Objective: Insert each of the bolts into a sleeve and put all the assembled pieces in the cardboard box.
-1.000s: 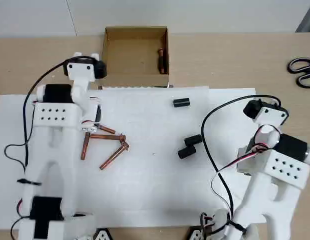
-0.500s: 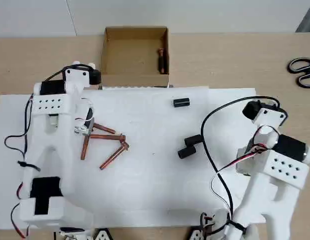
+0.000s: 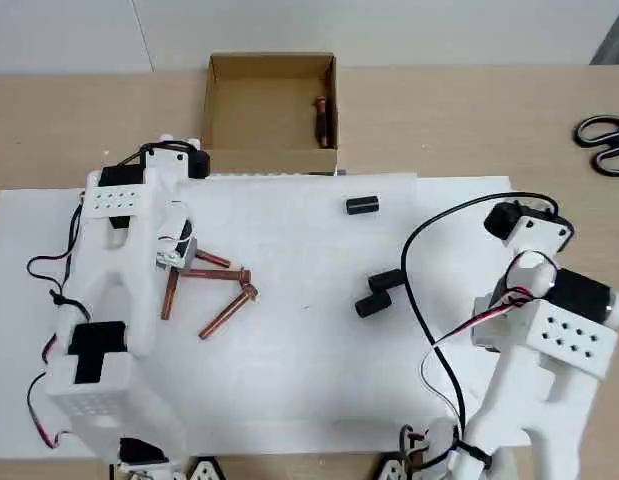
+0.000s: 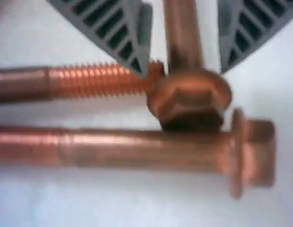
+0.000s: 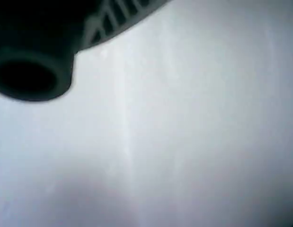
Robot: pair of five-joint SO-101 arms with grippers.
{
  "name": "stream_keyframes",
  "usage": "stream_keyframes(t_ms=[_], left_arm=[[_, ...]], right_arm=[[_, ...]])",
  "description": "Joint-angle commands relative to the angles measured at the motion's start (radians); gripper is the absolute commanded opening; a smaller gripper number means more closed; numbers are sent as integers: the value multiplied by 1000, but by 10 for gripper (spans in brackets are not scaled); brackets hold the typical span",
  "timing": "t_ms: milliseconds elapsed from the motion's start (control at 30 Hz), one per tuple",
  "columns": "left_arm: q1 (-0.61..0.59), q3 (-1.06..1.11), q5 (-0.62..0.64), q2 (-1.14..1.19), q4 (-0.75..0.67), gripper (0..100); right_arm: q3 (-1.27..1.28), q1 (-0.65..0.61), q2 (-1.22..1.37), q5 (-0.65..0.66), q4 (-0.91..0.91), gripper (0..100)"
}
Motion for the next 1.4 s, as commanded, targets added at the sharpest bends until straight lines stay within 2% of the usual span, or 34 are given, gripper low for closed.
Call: stream_keyframes(t_ms=[0,267,500,767,967,1233,1367], left_arm=[[-3,-44,-14,11,-37,98],[-48,-45,-14,107,-89,98],[-126,-45,-44,103,-52,93],[-121,-41,-63,38,-11,89],[-109,-39,-63,38,-8,5],[-103,-47,-63,15,25,6],[-75,-50,-63,-112,87,6]], right_arm=[[-8,7,-30,9,-16,3],[-8,7,-30,9,-16,3],[-8,7,-30,9,-16,3],[-8,4,-28,8,-16,3],[-8,4,-30,5,-16,3],[-11,2,-30,6,-13,3],[-12,2,-30,8,-10,3]])
